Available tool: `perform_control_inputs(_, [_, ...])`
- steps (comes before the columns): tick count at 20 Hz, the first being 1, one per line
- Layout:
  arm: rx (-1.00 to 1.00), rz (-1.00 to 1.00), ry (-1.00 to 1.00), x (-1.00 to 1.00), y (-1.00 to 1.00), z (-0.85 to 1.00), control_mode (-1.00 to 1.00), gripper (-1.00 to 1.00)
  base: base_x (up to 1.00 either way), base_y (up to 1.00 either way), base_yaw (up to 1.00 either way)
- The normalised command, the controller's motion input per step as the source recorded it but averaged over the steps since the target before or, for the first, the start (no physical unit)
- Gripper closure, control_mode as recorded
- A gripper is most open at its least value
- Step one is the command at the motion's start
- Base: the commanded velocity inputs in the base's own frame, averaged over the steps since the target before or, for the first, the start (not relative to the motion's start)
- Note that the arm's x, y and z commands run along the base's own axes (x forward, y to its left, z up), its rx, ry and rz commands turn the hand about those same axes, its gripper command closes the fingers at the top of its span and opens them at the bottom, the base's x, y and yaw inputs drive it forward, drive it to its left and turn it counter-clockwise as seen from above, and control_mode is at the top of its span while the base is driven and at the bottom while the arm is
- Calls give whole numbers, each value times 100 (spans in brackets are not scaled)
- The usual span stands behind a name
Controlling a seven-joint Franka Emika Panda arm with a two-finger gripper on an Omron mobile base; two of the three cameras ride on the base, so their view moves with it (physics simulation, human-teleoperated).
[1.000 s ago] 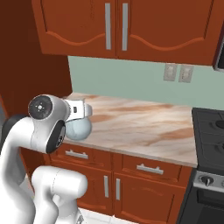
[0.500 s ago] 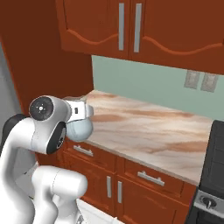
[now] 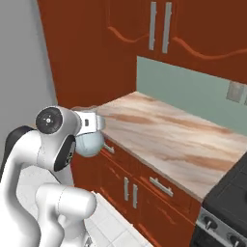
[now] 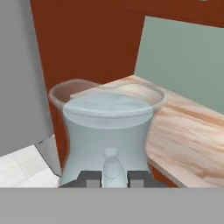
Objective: Move the hotdog bun and peach from the top shelf to the second highest shelf to make space. Then, place the pitcher from the counter on the cleared top shelf.
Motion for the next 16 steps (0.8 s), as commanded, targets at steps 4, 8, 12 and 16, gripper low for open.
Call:
perform_control_inputs(4, [0, 0, 0, 0, 0, 0, 100, 100, -46, 7, 69])
perform_control_inputs(8, [0, 0, 0, 0, 0, 0, 100, 100, -12, 29, 71])
perform_control_inputs(12, [0, 0, 0, 0, 0, 0, 100, 100, -6, 35, 71])
perform_control_inputs(16, [0, 0, 0, 0, 0, 0, 100, 100, -16, 31, 72])
